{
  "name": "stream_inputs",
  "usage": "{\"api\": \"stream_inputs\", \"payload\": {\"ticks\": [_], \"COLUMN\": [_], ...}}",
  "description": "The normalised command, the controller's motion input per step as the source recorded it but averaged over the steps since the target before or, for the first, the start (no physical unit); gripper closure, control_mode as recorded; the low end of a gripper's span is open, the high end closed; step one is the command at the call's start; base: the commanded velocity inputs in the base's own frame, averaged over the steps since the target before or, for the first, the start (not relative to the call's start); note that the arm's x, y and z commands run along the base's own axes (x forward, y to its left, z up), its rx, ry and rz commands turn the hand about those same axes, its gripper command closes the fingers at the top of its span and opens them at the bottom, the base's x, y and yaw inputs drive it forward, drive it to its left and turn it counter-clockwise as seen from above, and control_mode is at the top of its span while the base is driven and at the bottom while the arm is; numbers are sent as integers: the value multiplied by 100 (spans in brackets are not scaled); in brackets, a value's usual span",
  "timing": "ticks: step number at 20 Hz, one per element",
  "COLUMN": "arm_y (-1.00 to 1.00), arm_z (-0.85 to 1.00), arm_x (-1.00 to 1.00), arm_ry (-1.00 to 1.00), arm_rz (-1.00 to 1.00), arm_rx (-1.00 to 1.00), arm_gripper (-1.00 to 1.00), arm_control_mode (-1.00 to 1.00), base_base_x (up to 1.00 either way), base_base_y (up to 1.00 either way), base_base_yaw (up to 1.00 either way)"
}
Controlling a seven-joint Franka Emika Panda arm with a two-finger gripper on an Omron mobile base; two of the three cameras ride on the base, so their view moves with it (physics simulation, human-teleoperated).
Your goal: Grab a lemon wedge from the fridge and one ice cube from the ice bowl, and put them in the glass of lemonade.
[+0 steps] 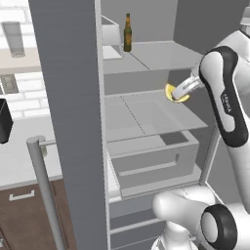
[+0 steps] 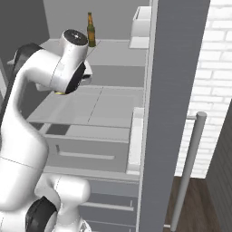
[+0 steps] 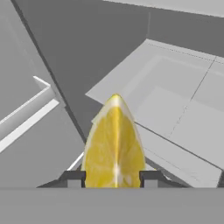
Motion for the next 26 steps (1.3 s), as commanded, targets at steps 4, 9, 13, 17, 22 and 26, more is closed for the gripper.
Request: {"api": "stream_inputs", "payload": {"ticks": [4, 9, 13, 17, 22, 26], "arm_y": [0, 0, 0, -17, -27, -33], "arm_z": [-59, -42, -1, 0, 0, 0], "arm_x": [-85, -77, -25, 0, -5, -40], "arm_ry": [0, 0, 5, 19, 14, -1], "arm_rz": [-4, -10, -27, -38, -37, -14], "arm_rx": [-8, -7, -7, -2, 0, 8], "arm_gripper": [100, 100, 100, 100, 100, 100], "arm_control_mode": [-100, -100, -100, -100, -100, -100], "base_base_x": [0, 0, 0, 0, 0, 0], "base_base_y": [0, 0, 0, 0, 0, 0], "base_base_yaw": [0, 0, 0, 0, 0, 0]}}
